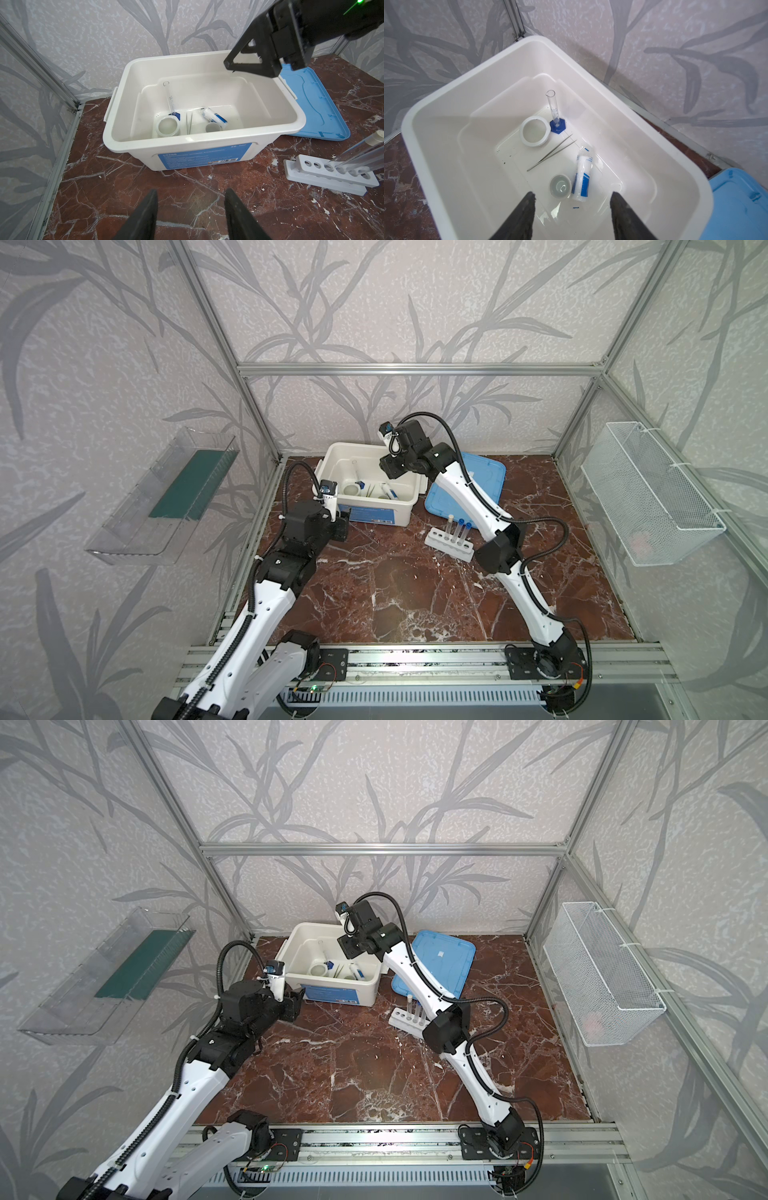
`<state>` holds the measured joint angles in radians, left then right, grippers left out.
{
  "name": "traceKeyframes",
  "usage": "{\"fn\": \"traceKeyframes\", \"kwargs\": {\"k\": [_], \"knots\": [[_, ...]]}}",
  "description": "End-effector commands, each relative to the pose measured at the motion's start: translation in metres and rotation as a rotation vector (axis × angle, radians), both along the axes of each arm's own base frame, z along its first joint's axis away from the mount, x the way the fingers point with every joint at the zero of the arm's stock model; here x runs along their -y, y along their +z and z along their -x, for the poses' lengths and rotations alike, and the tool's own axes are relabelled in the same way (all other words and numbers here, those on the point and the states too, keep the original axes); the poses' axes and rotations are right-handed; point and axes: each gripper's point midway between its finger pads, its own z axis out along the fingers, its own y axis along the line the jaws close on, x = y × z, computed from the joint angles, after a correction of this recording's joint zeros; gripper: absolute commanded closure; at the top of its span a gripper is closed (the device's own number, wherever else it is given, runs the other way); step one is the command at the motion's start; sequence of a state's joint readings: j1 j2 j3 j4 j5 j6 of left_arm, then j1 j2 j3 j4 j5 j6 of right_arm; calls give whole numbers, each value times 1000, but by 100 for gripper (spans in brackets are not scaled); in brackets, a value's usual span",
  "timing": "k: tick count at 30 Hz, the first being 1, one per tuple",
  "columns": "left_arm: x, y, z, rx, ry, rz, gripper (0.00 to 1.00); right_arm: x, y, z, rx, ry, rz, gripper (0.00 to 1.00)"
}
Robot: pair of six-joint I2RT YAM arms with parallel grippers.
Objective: Organize the chemistry lab equipment
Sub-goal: 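Lift the right gripper from the tub and move it to the blue lid's edge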
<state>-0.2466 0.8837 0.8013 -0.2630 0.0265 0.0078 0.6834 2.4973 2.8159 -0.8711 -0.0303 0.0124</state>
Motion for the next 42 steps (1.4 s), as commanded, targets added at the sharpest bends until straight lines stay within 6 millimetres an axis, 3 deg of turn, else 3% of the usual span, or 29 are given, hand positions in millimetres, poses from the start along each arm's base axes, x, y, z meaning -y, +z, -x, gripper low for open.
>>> {"fn": "traceKeyframes", "kwargs": {"k": [1, 4, 7, 9, 12, 16, 19, 22, 25, 27, 29, 36, 42], "knots": [[-1, 20, 3, 50, -6, 7, 47, 15, 68, 27, 57, -28, -52, 44], [5, 23, 6, 58, -46, 19, 47, 38, 99, 42, 87, -98, -46, 44], [8, 29, 10, 89, -65, 34, 45, 76, 121, 53, 112, -201, -18, 43], [17, 30, 13, 90, -117, 48, 43, 105, 128, 61, 116, -271, -4, 41], [24, 31, 15, 78, -157, 67, 43, 152, 120, 72, 99, -376, -24, 40], [25, 31, 17, 88, -167, 72, 34, 236, 81, 86, 17, -562, -65, 37], [27, 34, 19, 115, -174, 96, 29, 292, 28, 92, -87, -688, -63, 37], [29, 36, 21, 127, -182, 121, 21, 326, -28, 91, -194, -782, -58, 37], [28, 33, 19, 111, -164, 148, 10, 346, -68, 84, -258, -846, -62, 37], [29, 30, 19, 93, -167, 144, 1, 348, -89, 78, -330, -857, -93, 41], [26, 29, 17, 76, -148, 136, 1, 348, -105, 69, -360, -855, -89, 43], [19, 30, 17, 76, -105, 124, 1, 374, -163, 41, -434, -992, -34, 49], [-4, 28, 12, 84, 11, 50, 1, 371, -198, 31, -532, -1003, -29, 53]]}}
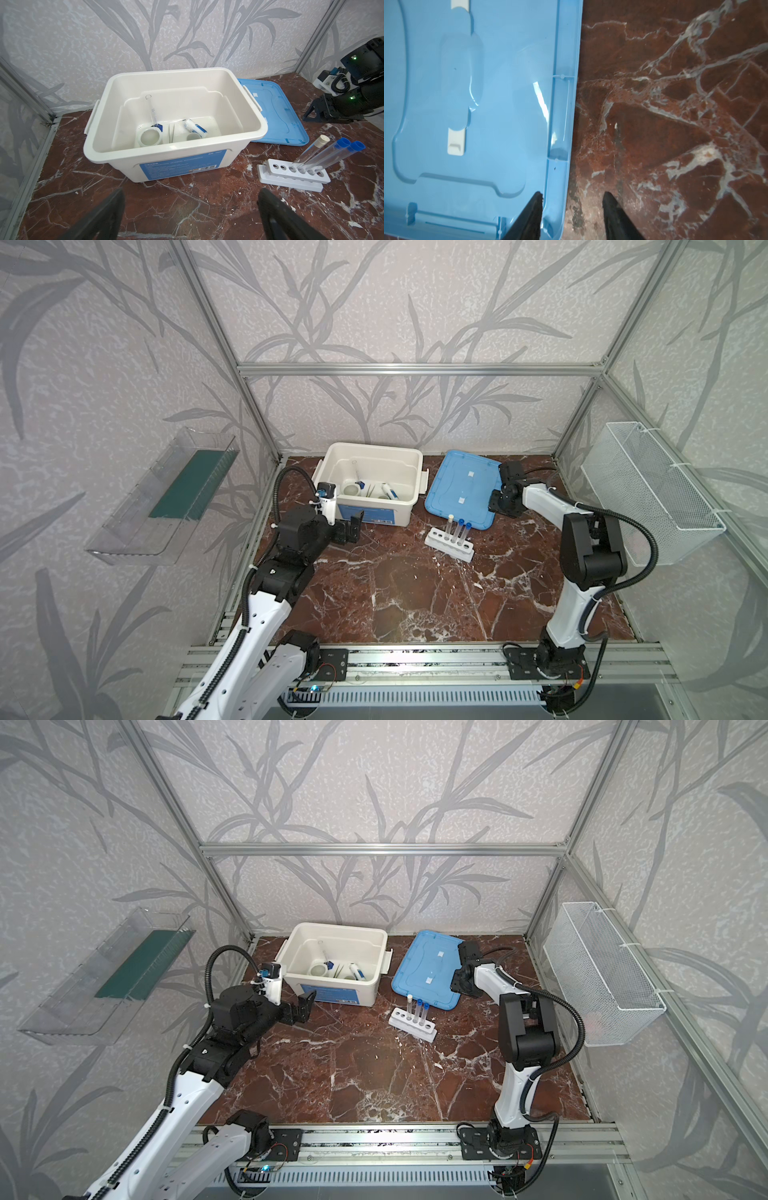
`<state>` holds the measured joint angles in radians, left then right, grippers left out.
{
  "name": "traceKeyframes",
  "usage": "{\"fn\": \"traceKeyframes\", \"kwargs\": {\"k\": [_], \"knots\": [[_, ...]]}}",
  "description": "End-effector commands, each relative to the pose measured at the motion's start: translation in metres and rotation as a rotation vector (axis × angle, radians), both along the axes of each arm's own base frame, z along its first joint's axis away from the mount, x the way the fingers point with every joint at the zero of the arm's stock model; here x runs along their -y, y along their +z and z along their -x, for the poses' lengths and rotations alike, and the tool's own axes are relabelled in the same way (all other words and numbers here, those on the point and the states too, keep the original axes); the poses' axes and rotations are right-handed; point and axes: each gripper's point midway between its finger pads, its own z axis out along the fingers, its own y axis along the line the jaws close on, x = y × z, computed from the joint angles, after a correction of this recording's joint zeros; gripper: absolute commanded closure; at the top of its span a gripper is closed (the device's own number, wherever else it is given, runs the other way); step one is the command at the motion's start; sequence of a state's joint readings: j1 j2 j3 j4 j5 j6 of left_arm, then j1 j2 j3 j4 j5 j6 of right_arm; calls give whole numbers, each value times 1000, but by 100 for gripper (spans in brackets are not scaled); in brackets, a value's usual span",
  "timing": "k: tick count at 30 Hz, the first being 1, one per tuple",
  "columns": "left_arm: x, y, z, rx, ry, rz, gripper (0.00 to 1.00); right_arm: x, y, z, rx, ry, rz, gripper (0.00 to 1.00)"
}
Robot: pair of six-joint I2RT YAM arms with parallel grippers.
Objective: Organize the chemistry lab equipment
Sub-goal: 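Lift the right gripper from the tub and move it to the blue lid's edge, then close the right gripper on the edge of the blue lid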
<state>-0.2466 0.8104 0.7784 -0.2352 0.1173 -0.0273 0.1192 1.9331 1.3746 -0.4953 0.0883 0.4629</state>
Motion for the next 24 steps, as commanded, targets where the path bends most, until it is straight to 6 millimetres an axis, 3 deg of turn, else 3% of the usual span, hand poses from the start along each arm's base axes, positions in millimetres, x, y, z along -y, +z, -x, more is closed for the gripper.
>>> {"fn": "traceKeyframes", "kwargs": {"k": [1, 10, 24], "knots": [[-16, 9, -1, 22, 80, -33, 1, 2, 0, -12, 21, -41, -24, 54], [-10, 3, -2, -2, 44, -36, 1, 8, -18, -32, 12, -85, -52, 61], [-8, 1, -4, -13, 31, -42, 1, 15, -39, -39, -31, -102, -30, 74]]}}
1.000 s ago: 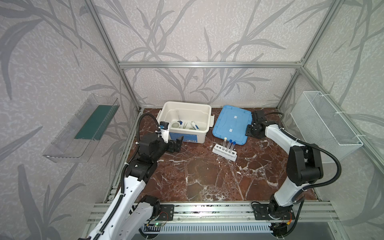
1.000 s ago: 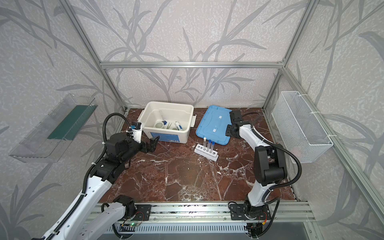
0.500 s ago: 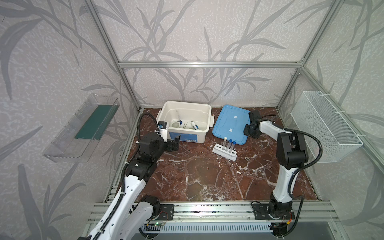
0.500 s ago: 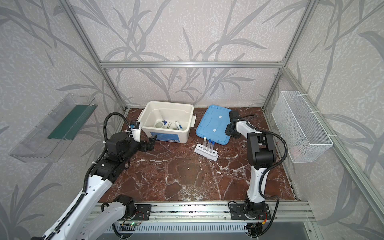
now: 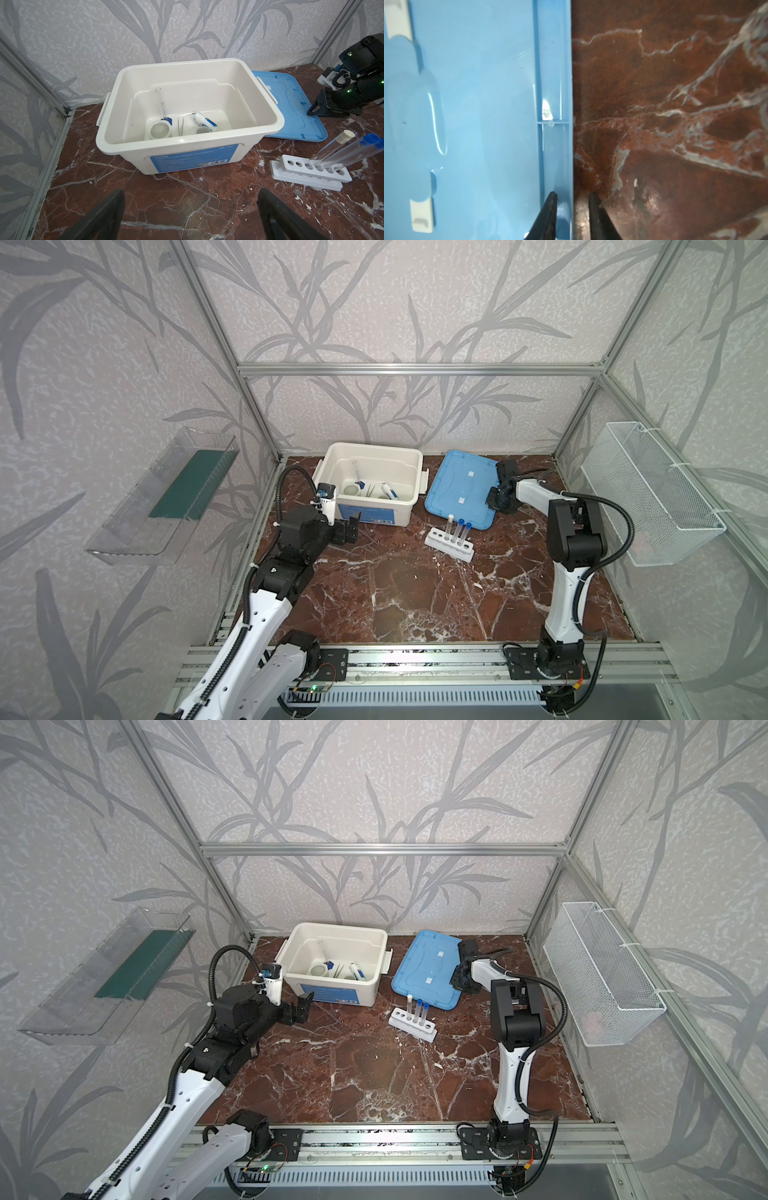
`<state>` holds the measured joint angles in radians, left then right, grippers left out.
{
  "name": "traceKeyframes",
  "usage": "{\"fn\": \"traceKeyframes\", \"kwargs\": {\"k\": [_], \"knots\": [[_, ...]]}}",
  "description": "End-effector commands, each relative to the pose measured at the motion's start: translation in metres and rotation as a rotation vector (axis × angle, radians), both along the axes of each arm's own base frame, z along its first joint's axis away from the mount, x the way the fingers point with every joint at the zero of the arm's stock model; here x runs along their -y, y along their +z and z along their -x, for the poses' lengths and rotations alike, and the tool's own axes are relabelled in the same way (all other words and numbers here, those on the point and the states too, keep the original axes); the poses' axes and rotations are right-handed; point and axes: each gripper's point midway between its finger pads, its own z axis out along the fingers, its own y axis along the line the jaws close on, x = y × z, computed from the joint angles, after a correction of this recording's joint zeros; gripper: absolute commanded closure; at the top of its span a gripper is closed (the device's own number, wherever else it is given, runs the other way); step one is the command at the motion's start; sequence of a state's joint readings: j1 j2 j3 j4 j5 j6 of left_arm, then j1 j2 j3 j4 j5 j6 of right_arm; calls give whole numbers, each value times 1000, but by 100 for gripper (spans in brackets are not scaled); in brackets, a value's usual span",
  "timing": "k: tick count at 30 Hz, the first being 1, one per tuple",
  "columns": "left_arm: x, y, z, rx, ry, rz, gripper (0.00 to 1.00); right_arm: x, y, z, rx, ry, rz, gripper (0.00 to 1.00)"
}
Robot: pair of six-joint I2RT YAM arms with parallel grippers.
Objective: Organize the chemistry lab equipment
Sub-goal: 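Close the right gripper on the edge of the blue lid, then lift the blue lid upright with the right gripper while the left gripper reaches toward it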
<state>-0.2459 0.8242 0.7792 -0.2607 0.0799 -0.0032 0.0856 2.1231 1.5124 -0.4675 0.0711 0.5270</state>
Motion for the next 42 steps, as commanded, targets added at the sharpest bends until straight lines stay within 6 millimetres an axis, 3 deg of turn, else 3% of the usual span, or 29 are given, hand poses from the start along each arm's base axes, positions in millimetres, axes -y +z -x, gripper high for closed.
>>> {"fn": "traceKeyframes", "kwargs": {"k": [1, 11, 17, 25, 31, 42], "knots": [[-1, 10, -2, 9, 4, 4, 1, 6, -5, -3, -13, -19, 10, 75], [1, 8, -4, -6, -3, 8, 1, 4, -14, -3, -27, -22, -8, 92], [3, 9, -3, -5, -13, 16, 0, 2, 5, -3, 6, -5, -22, 100], [13, 10, -7, -46, -46, 70, 1, 10, 54, 3, 94, 0, -30, 100], [24, 19, -9, -44, -89, 104, 9, 12, 90, 13, 157, 13, -22, 100], [46, 27, -13, -56, -146, 132, 12, 32, 168, 18, 298, 20, 89, 100]]}}
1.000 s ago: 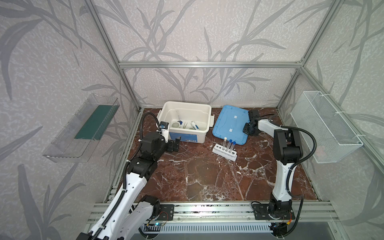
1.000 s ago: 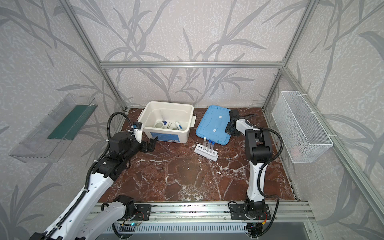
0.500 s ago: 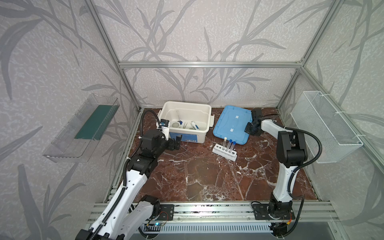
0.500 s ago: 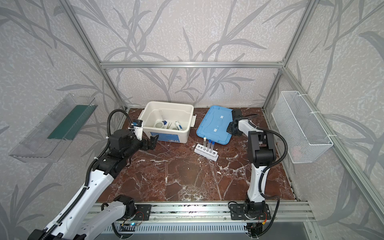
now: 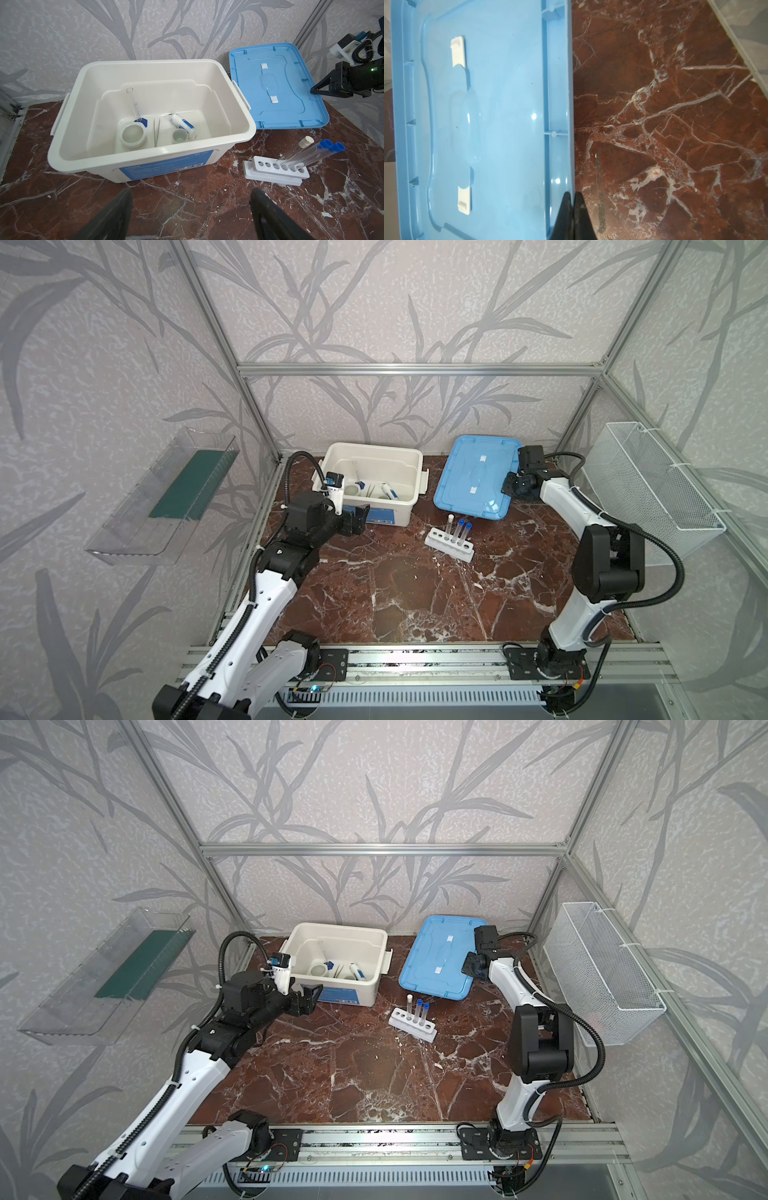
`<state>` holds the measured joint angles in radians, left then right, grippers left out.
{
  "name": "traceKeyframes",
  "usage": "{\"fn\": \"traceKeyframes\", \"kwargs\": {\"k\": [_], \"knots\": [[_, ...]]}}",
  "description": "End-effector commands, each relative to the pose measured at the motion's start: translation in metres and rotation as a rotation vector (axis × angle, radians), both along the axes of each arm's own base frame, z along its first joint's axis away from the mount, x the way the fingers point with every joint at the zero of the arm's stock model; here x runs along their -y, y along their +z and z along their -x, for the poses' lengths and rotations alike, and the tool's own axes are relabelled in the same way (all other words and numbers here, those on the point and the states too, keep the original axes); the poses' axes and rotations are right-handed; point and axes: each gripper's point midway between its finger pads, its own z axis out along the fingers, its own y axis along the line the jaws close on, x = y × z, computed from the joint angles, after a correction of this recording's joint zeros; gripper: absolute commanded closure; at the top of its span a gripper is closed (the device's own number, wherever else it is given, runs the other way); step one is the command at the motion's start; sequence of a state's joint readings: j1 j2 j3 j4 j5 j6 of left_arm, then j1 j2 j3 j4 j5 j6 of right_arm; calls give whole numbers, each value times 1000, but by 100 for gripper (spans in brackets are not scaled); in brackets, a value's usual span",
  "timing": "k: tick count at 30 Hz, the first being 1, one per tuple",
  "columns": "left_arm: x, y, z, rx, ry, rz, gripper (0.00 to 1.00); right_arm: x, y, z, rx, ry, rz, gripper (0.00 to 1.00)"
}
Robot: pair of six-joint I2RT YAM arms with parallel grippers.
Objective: Organize the chemistry lab equipment
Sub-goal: 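Lift the blue lid upright with the right gripper while the left gripper reaches toward it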
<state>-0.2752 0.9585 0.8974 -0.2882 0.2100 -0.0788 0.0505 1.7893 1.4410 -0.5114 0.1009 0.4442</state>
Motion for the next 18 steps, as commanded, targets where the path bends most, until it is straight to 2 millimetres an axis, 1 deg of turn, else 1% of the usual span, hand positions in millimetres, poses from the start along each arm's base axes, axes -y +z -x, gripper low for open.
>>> {"fn": "traceKeyframes", "kwargs": {"k": [1, 2, 3, 8, 12, 16, 18], "knots": [[13, 20, 0, 25, -35, 33, 12, 9, 50, 1, 91, -2, 42, 100], [17, 22, -1, 27, -46, 36, 12, 10, 64, 4, 119, -1, 48, 100], [21, 24, -2, 28, -60, 42, 12, 11, 74, 6, 136, 2, 53, 100], [43, 36, -6, 23, -141, 99, 12, 14, 119, 20, 217, 16, 86, 100], [60, 43, -12, 21, -194, 156, 12, 18, 152, 35, 277, 18, 116, 100], [79, 54, -18, 37, -251, 203, 12, 17, 184, 50, 338, 31, 113, 100], [84, 62, -25, 47, -246, 230, 11, 14, 201, 59, 378, 43, 99, 100]]}}
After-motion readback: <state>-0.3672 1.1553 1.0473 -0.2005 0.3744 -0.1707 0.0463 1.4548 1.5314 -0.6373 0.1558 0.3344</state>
